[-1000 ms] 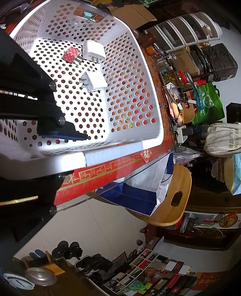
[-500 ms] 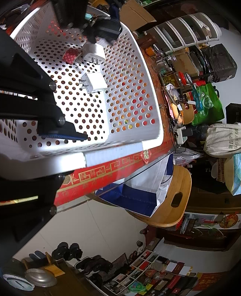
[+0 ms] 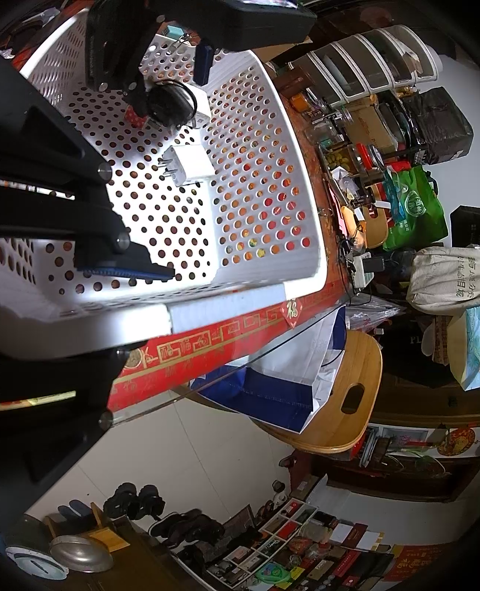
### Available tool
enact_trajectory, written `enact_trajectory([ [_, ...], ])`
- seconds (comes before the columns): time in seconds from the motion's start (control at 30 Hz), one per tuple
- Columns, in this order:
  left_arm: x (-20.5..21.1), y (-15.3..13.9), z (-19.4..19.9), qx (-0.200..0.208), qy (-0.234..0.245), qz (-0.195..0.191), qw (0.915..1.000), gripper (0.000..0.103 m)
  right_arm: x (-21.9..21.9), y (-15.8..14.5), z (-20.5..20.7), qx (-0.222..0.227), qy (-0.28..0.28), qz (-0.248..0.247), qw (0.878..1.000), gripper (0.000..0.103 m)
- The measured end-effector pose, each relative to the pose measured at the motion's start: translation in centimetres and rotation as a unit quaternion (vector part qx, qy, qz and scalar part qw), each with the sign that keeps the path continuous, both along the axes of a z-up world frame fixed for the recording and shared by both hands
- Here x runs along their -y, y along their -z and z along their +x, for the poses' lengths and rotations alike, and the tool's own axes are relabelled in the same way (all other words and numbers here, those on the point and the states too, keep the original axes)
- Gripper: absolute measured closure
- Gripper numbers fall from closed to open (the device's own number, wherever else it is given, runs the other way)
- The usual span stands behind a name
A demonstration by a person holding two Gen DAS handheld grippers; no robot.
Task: Organize rigid objects
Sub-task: 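Carry the black adapter into the basket and lower it, then grasp the teal charger on the tablecloth with the left tool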
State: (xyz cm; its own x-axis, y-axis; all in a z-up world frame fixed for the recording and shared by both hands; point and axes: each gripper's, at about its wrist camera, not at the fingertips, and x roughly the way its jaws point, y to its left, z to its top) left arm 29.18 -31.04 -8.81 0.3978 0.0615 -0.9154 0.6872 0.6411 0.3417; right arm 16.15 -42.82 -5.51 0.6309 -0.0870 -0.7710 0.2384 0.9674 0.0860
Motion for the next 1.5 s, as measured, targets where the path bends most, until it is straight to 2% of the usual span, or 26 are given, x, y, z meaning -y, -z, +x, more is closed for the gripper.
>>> enact_trajectory([
  [0.07, -1.4, -1.6, 0.1, 0.025, -0.011, -0.027, 0.9993, 0.03, 0.0, 0.1, 0.0, -0.002, -0.001, -0.002, 1.0, 0.087],
  [0.17, -5.6, -5.3, -0.6, 0.056, -0.041, -0.104, 0.9922, 0.027, 0.1, 0.1, 0.0, -0.004, -0.001, -0.003, 1.0, 0.087],
  [0.2, -8.3, -7.0, -1.0, 0.072, -0.06, -0.137, 0.9861, 0.021, 0.1, 0.1, 0.1, -0.005, -0.001, -0.004, 1.0, 0.087],
  [0.27, -12.2, -9.1, -1.5, 0.102, -0.092, -0.165, 0.9767, 0.009, 0.1, 0.1, 0.1, -0.005, -0.002, -0.005, 1.0, 0.087],
  [0.3, -15.3, -10.0, -1.9, 0.124, -0.121, -0.178, 0.9686, 0.001, 0.1, 0.1, 0.1, -0.005, -0.002, -0.005, 1.0, 0.087],
  [0.37, -19.4, -10.6, -2.1, 0.138, -0.159, -0.189, 0.9591, 0.0, 0.0, 0.1, 0.1, -0.005, -0.003, -0.005, 1.0, 0.087],
  [0.47, -26.0, -8.9, -1.7, 0.122, -0.234, -0.195, 0.9448, 0.0, 0.1, 0.1, 0.1, -0.005, -0.004, -0.007, 1.0, 0.087],
  [0.6, -33.0, -3.4, 0.7, 0.082, -0.32, -0.185, 0.9254, 0.0, 0.1, 0.1, 0.0, -0.005, -0.003, -0.005, 1.0, 0.087],
  [0.7, -36.1, 0.6, 2.7, 0.064, -0.353, -0.167, 0.9185, 0.0, 0.1, 0.1, 0.0, -0.005, -0.003, -0.006, 1.0, 0.087],
  [0.77, -38.0, 2.8, 3.8, 0.054, -0.383, -0.17, 0.9065, 0.0, 0.1, 0.1, 0.0, -0.005, -0.002, -0.004, 1.0, 0.087],
  [0.87, -39.5, 4.9, 5.3, 0.041, -0.407, -0.2, 0.8904, 0.001, 0.1, 0.1, 0.0, -0.006, -0.001, -0.006, 1.0, 0.087],
  [1.0, -39.6, 6.3, 5.8, 0.043, -0.406, -0.206, 0.8893, 0.001, 0.2, 0.0, 0.0, -0.008, 0.001, -0.009, 1.0, 0.087],
  [1.07, -39.8, 6.5, 5.7, 0.052, -0.408, -0.212, 0.8866, 0.009, 0.2, 0.0, 0.0, -0.01, 0.002, -0.011, 1.0, 0.087],
  [1.13, -39.7, 6.5, 5.8, 0.053, -0.411, -0.216, 0.8843, 0.028, 0.3, -0.1, 0.0, -0.01, 0.002, -0.012, 1.0, 0.087],
  [1.17, -39.9, 6.6, 5.9, 0.053, -0.41, -0.224, 0.8825, 0.03, 0.3, -0.1, 0.1, -0.011, 0.003, -0.012, 1.0, 0.087],
  [1.2, -39.9, 6.6, 5.9, 0.057, -0.412, -0.224, 0.8814, 0.04, 0.3, -0.1, 0.1, -0.011, 0.003, -0.013, 1.0, 0.087],
  [1.23, -39.8, 6.5, 5.9, 0.059, -0.409, -0.228, 0.8818, 0.056, 0.3, -0.1, 0.1, -0.011, 0.003, -0.013, 1.0, 0.087],
  [1.27, -39.6, 6.3, 5.9, 0.058, -0.404, -0.229, 0.8837, 0.065, 0.3, -0.1, 0.1, -0.011, 0.003, -0.013, 1.0, 0.087],
  [1.4, -38.5, 5.7, 5.3, 0.086, -0.393, -0.206, 0.8917, 0.064, 0.4, -0.1, 0.0, -0.011, 0.004, -0.014, 1.0, 0.087],
  [1.43, -38.3, 5.2, 4.8, 0.101, -0.389, -0.21, 0.8913, 0.064, 0.4, -0.1, 0.1, -0.011, 0.005, -0.014, 1.0, 0.087],
  [1.5, -37.5, 3.4, 3.5, 0.157, -0.378, -0.2, 0.8903, 0.064, 0.4, -0.1, 0.1, -0.013, 0.004, -0.016, 1.0, 0.087],
])
